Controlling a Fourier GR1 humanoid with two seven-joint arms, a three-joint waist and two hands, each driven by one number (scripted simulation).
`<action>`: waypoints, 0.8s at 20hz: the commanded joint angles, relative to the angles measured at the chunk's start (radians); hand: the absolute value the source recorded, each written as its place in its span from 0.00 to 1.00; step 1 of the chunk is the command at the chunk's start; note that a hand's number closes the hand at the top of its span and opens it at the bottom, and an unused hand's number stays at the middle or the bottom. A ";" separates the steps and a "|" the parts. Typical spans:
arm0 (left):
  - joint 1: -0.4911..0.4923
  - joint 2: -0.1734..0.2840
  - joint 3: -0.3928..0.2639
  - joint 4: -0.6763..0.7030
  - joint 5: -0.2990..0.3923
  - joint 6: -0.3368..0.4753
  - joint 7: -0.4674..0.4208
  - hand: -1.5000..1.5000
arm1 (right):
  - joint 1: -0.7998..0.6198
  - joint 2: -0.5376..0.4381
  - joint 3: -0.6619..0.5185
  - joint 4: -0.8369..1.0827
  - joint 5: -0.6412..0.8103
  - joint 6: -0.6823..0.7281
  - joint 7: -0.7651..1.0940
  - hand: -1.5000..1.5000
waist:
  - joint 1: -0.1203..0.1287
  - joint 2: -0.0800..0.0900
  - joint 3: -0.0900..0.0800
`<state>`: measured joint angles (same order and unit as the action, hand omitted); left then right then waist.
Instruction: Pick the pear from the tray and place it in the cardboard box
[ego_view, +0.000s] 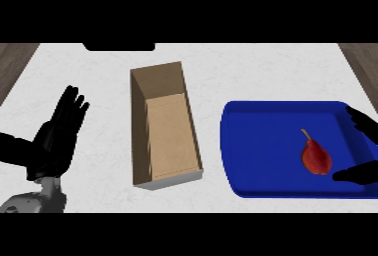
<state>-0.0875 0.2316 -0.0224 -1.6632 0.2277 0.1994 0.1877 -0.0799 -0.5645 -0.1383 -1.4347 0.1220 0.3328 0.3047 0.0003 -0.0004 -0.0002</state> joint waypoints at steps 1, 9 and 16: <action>-0.035 -0.057 -0.013 0.064 -0.047 0.002 -0.043 0.50 | -0.060 0.031 -0.001 0.047 0.041 0.029 0.009 0.00 | 0.000 0.001 0.000; -0.036 -0.055 0.032 -0.009 -0.057 -0.025 0.048 0.50 | -0.049 0.059 -0.031 0.095 0.156 0.026 -0.027 0.00 | 0.000 0.000 0.000; -0.041 -0.072 0.067 0.074 -0.059 -0.079 -0.013 0.50 | -0.044 0.120 -0.022 0.125 0.213 0.006 -0.082 0.00 | -0.001 0.000 0.000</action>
<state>-0.1170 0.1686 0.0238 -1.6418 0.1677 0.1545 0.1991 -0.1329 -0.4693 -0.1577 -1.3060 0.3090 0.3337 0.2356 0.0012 0.0000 0.0001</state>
